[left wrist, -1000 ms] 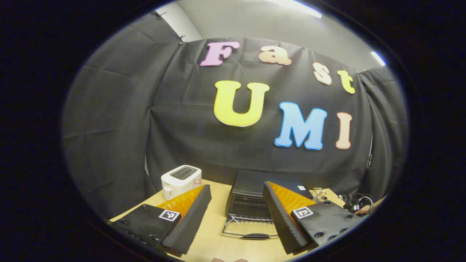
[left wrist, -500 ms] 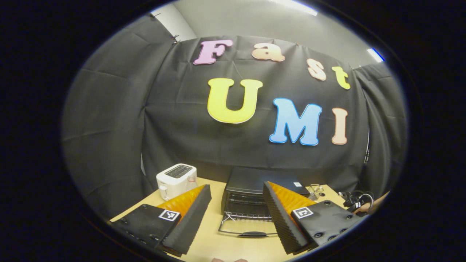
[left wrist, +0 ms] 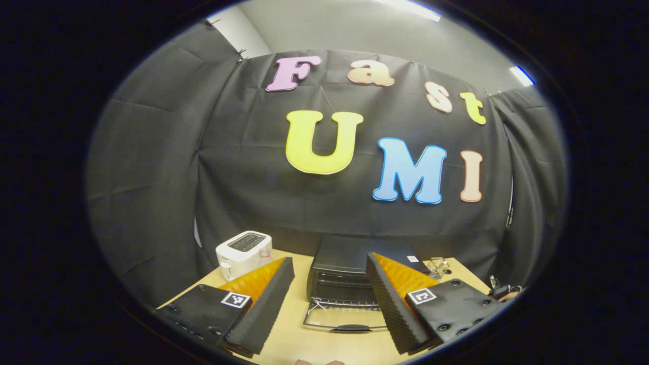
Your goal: Open the electric oven with the left hand, put the food in, and close the electric oven.
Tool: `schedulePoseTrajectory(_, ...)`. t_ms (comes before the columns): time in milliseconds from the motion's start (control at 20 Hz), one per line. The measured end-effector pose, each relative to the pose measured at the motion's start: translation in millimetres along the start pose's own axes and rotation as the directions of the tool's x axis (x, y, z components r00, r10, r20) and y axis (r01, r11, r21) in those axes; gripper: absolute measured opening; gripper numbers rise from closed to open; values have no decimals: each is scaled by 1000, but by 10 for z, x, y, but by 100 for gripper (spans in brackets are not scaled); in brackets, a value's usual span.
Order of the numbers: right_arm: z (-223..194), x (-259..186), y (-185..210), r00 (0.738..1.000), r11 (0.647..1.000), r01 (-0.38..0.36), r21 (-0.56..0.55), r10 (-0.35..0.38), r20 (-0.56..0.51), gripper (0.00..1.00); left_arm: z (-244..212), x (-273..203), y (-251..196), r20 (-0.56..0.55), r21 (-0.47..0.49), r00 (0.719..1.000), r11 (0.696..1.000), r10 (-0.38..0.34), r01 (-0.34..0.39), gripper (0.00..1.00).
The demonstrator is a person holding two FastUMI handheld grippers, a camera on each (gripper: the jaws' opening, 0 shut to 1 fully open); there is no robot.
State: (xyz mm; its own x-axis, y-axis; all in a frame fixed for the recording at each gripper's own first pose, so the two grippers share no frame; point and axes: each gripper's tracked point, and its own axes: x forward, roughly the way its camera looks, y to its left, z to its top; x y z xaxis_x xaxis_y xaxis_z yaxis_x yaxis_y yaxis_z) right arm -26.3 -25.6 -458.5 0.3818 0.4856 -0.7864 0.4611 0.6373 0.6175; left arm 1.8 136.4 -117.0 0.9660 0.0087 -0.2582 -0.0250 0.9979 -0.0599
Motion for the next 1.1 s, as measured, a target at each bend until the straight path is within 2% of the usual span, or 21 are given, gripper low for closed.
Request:
schedulePoseTrajectory(50, -25, -31, -25, 1000, 1000, -10, 13, 10, 12, 0, 10, 10, -38, 1, 3, 1000, 1000, -7, 7, 97)
schedulePoseTrajectory(100, -30, -37, -23, 1000, 999, -22, 26, 21, 23, 0, 21, 7, -79, 1, 6, 1000, 1000, -15, 15, 91)
schedulePoseTrajectory(650, -291, -247, 363, 974, 970, -211, 118, 199, 108, 0, 93, 43, -252, 18, 13, 998, 998, -68, 68, 91)
schedulePoseTrajectory(750, -390, -317, 485, 968, 963, -231, 137, 214, 130, 0, 134, 28, -240, 30, 10, 997, 997, -74, 74, 91)
schedulePoseTrajectory(800, -447, -355, 544, 965, 960, -239, 147, 218, 145, 0, 157, 24, -241, 39, 9, 996, 997, -77, 77, 100)
schedulePoseTrajectory(850, -504, -371, 625, 961, 956, -251, 154, 226, 161, 0, 195, 11, -242, 50, 11, 995, 997, -81, 80, 97)
schedulePoseTrajectory(900, -568, -389, 712, 956, 951, -266, 160, 238, 173, 0, 228, -20, -234, 62, 13, 994, 996, -87, 86, 100)
schedulePoseTrajectory(1000, -672, -377, 940, 947, 941, -296, 166, 265, 184, 0, 298, -40, -243, 88, 21, 991, 994, -105, 104, 100)
schedulePoseTrajectory(1100, -804, -298, 1169, 942, 935, -313, 165, 283, 178, 0, 381, -77, -224, 119, 31, 986, 993, -120, 117, 97)
